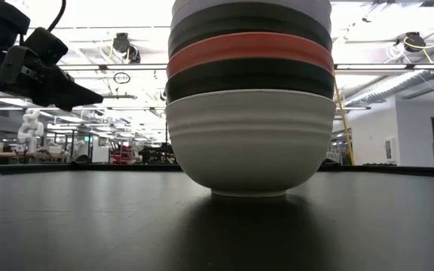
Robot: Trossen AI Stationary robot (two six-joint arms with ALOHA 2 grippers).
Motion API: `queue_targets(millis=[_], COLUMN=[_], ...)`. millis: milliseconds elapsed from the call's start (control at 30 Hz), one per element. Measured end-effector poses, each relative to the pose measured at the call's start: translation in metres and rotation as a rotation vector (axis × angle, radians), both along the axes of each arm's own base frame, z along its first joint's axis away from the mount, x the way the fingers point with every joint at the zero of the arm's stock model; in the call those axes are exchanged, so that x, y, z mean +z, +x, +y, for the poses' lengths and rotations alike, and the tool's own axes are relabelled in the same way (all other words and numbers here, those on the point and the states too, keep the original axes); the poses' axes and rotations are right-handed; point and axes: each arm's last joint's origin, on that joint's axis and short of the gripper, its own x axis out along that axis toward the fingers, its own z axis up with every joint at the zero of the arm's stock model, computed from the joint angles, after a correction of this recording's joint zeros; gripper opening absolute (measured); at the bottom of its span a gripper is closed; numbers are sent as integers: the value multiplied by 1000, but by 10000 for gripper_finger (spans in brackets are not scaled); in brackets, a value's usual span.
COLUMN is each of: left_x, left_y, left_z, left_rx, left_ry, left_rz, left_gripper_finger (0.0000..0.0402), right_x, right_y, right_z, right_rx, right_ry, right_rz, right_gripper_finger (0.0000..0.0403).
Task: Nest bowls inside each other
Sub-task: Stack the white bowl on top of the purple bowl
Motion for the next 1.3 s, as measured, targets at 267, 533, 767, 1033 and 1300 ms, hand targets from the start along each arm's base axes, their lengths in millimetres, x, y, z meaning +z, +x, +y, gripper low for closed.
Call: queue_targets(millis=[267, 533, 767, 1033, 1300], left_x=[0, 1, 1, 1, 1], left_y=[0, 0, 0, 0, 0], left_z=[0, 0, 0, 0, 0], left_rx=[0, 1, 2, 2, 2], left_ry=[-3, -7, -9, -8, -11], left_rz=[2, -7, -7, -7, -7], left_gripper_finger=[26, 26, 26, 26, 26], right_x=[-33, -41, -53, -36, 3], right_y=[-4, -4, -5, -11, -32], right_z=[0, 0, 3, 0, 2], right_rx=[-51, -55, -65, -38, -52], right_ry=[32, 41, 55, 34, 2], right_rz=[62, 59, 58, -4, -139], right_gripper_finger=[90, 91, 91, 91, 91])
